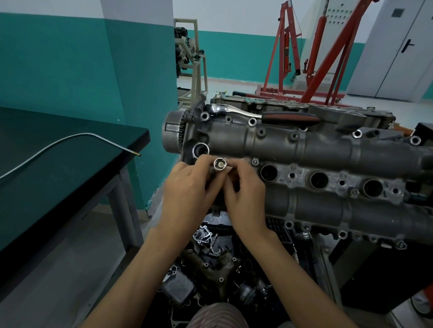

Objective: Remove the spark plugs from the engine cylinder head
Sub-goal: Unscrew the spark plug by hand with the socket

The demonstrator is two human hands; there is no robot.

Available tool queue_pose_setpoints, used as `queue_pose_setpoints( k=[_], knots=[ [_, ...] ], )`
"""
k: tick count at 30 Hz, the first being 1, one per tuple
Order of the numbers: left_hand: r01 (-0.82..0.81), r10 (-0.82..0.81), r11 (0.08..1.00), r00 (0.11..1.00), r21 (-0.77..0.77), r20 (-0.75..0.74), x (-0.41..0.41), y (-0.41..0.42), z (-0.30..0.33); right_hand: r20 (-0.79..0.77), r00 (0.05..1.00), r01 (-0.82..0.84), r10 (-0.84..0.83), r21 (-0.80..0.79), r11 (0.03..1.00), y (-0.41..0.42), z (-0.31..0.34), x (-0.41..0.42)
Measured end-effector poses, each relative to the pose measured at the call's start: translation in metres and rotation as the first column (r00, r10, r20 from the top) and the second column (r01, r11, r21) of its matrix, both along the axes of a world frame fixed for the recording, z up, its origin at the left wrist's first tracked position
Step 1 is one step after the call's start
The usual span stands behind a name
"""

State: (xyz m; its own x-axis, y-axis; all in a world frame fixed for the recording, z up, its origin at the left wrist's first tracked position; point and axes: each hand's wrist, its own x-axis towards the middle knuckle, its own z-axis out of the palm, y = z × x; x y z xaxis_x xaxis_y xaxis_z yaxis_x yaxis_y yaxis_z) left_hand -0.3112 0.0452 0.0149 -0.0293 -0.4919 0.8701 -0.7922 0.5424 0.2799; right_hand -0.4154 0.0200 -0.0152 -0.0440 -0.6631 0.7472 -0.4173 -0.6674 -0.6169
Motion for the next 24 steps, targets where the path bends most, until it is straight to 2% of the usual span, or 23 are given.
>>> queue_pose_setpoints(
  k=[8,13,16,24],
  knots=[
    [-0.016,0.016,1.000,1.000,0.011,0.005,0.0014,-0.0015,-0.0016,-0.054,0.998,0.018,-0.020,-0.042,0.999,0.0008,0.0019,0.0010],
    [-0.008,0.008,1.000,0.999,-0.007,-0.047,-0.0010,-0.0015,-0.0011,-0.019,0.999,0.026,-0.026,0.040,0.999,-0.0002,0.0004,0.0005],
    [-0.021,0.021,1.000,0.999,-0.016,-0.038,-0.0016,-0.0013,0.0000,0.014,1.000,0.008,-0.008,0.020,1.000,-0.0012,0.0008,0.0005],
    [0.009,-0.008,1.000,1.000,0.021,-0.014,0.0008,0.0003,0.0009,-0.089,0.996,0.003,-0.008,-0.055,0.998,0.0003,0.0021,-0.0003]
  ],
)
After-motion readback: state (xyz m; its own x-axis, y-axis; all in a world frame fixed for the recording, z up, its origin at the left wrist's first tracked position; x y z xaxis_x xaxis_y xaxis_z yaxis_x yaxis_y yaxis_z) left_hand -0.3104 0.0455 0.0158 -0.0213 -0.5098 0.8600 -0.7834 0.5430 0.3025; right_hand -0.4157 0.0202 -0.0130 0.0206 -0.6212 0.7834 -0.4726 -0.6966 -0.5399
